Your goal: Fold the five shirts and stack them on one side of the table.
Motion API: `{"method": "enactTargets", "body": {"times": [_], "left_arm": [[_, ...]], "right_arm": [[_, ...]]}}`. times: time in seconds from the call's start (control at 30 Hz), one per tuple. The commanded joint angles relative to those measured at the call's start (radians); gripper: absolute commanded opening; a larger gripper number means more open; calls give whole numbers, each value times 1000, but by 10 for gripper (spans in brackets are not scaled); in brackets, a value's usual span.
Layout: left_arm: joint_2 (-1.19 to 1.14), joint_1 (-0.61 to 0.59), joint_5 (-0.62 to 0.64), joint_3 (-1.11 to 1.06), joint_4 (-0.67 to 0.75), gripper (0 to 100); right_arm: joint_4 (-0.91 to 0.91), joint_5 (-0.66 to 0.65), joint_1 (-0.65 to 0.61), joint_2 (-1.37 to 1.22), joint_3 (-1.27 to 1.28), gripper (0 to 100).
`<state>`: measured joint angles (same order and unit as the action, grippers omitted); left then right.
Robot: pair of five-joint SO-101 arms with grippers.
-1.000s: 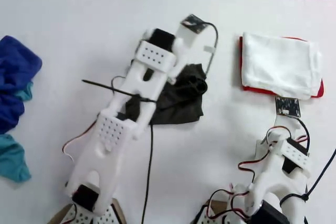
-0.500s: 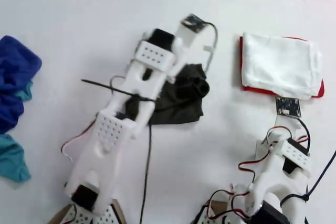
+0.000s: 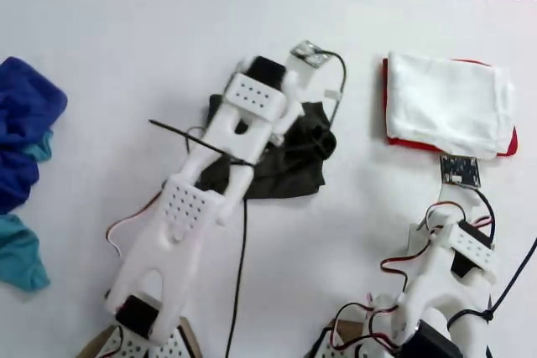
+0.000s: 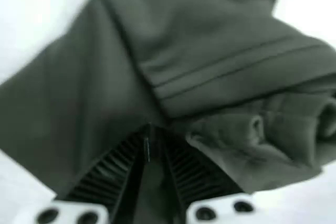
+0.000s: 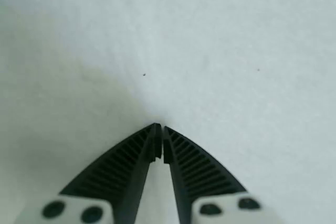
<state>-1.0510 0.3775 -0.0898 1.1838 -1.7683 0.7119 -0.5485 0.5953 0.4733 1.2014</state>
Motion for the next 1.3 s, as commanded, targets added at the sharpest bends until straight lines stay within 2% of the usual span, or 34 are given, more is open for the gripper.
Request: {"method": "enactTargets", "body": {"times": [0.0, 0.13, 0.43, 0.77, 1.0, 1.13, 1.27], "left_arm": [[71, 23, 25, 4, -20, 26], [107, 64, 25, -54, -21, 26], [315, 196, 25, -375, -18, 26], [557, 158, 15, -530, 6, 26], [473, 127, 20, -684, 178, 26], [457, 157, 17, -705, 173, 26], [491, 204, 15, -700, 110, 26]], "right_arm": [[-10, 5, -13, 27, 2, 19], [-10, 5, -13, 27, 2, 19], [-10, 5, -13, 27, 2, 19], [-10, 5, -13, 27, 0, 19], [-10, 5, -13, 27, 0, 19], [-10, 5, -13, 27, 0, 19], [-10, 5, -13, 27, 0, 19]]}}
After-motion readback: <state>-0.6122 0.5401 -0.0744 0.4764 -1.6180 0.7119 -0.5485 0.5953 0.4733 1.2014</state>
